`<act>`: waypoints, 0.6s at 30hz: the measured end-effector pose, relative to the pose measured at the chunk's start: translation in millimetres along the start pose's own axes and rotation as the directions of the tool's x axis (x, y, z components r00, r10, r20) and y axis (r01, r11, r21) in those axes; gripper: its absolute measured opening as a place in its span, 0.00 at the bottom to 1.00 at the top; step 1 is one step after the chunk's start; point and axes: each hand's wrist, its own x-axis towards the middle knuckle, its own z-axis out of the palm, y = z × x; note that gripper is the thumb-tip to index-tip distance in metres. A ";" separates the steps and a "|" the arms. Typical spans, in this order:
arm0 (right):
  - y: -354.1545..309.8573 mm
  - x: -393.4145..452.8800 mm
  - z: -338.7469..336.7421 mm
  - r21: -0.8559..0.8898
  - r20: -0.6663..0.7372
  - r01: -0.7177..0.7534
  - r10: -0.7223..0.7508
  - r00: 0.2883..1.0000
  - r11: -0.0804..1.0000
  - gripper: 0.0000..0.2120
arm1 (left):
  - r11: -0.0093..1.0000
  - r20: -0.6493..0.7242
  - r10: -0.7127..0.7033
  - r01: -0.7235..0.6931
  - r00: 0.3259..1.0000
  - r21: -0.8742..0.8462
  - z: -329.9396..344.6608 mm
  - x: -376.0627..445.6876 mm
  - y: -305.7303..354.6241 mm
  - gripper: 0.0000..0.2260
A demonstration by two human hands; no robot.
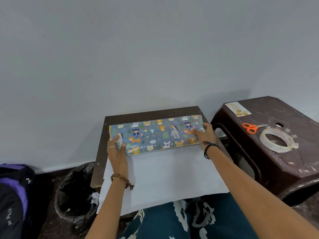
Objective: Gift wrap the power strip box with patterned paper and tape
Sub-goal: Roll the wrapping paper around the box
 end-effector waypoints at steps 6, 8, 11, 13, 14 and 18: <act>-9.9 -6.9 3.3 -0.573 -0.024 0.169 -0.223 0.975 0.802 0.34 | 0.829 0.115 0.188 -0.221 0.975 0.514 -3.8 2.7 9.3 0.15; -13.0 -14.5 9.7 -0.807 0.134 0.356 -0.442 0.887 0.471 0.31 | 0.579 0.291 0.249 -0.383 0.924 0.720 -2.8 5.7 14.1 0.23; -16.4 -28.7 25.8 -0.738 0.496 0.658 -0.540 0.681 0.152 0.32 | 0.259 0.537 0.173 -0.564 0.825 0.784 -1.7 6.7 20.2 0.30; -19.0 -39.2 35.8 -0.590 0.643 0.778 -0.457 0.614 0.215 0.31 | 0.241 0.536 0.126 -0.550 0.835 0.800 2.0 3.3 24.9 0.29; -20.0 -43.0 39.9 -0.530 0.696 0.805 -0.407 0.592 0.266 0.29 | 0.254 0.516 0.149 -0.537 0.843 0.804 4.7 0.1 27.0 0.28; -20.2 -43.8 47.1 -0.451 0.753 0.822 -0.346 0.560 0.348 0.21 | 0.373 0.584 0.336 -0.674 0.738 0.637 17.7 -29.8 27.2 0.20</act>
